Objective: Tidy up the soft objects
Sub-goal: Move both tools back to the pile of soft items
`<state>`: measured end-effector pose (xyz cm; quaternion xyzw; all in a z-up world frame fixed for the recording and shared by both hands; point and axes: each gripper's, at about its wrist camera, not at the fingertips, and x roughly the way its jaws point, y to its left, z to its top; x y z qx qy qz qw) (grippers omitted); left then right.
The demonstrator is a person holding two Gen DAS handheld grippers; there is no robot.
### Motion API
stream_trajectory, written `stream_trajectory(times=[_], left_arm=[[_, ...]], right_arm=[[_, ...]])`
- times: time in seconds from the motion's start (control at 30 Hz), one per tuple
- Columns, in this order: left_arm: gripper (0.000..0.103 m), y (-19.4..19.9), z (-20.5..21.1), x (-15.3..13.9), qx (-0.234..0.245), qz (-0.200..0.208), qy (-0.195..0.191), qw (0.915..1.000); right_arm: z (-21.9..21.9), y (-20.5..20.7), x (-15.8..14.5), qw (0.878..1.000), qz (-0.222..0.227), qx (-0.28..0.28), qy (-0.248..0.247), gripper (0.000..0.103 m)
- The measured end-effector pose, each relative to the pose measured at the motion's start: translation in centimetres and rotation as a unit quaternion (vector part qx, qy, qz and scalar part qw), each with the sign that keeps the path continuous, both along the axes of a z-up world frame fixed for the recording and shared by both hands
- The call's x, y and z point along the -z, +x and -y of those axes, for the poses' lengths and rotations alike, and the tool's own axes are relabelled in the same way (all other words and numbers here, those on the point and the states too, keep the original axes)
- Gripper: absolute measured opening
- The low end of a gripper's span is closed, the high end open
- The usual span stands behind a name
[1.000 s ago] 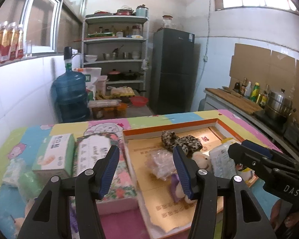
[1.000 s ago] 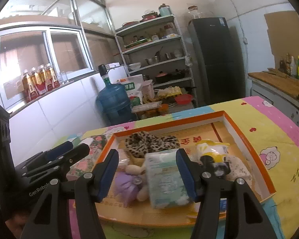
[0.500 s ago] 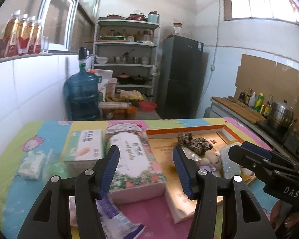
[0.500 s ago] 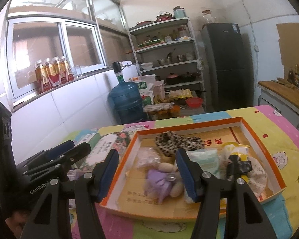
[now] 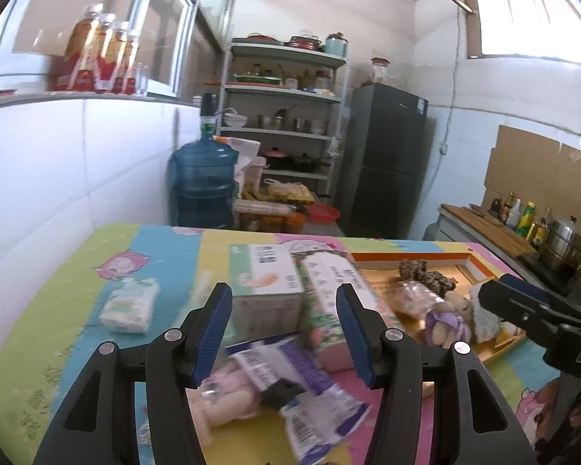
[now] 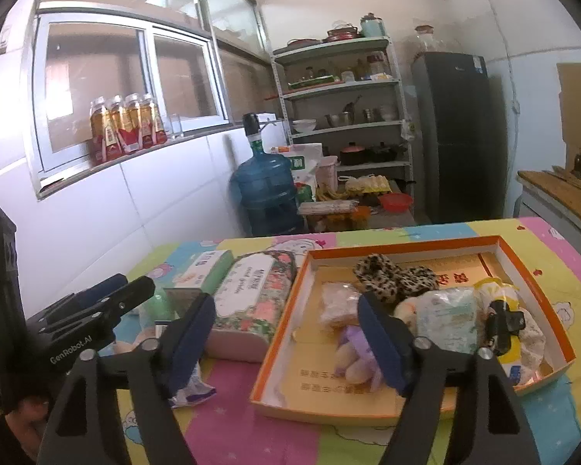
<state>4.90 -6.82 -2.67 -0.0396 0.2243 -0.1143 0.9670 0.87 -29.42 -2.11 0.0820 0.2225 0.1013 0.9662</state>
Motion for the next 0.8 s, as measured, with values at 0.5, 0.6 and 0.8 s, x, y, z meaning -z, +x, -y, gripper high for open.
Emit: stream_trajectory(times=[0.5, 0.6, 0.8], left_arm=[[0.074, -2.1, -6.4, 0.9, -0.044, 0.004, -0.002, 0.999], [0.074, -2.3, -7.7, 1.2, -0.047, 0.004, -0.009, 0.9989], [0.074, -2.4, -9.5, 1.9, -0.051, 0.0, -0.019, 0.9985]], right_arm=[[-6.6, 0.4, 1.4, 0.997, -0.031, -0.071, -0.011, 0.083], [-8.0, 0.8, 2.3, 0.995, -0.048, -0.087, -0.014, 0.083], [-10.3, 1.5, 4.0, 0.99, -0.079, -0.113, -0.025, 0.083]])
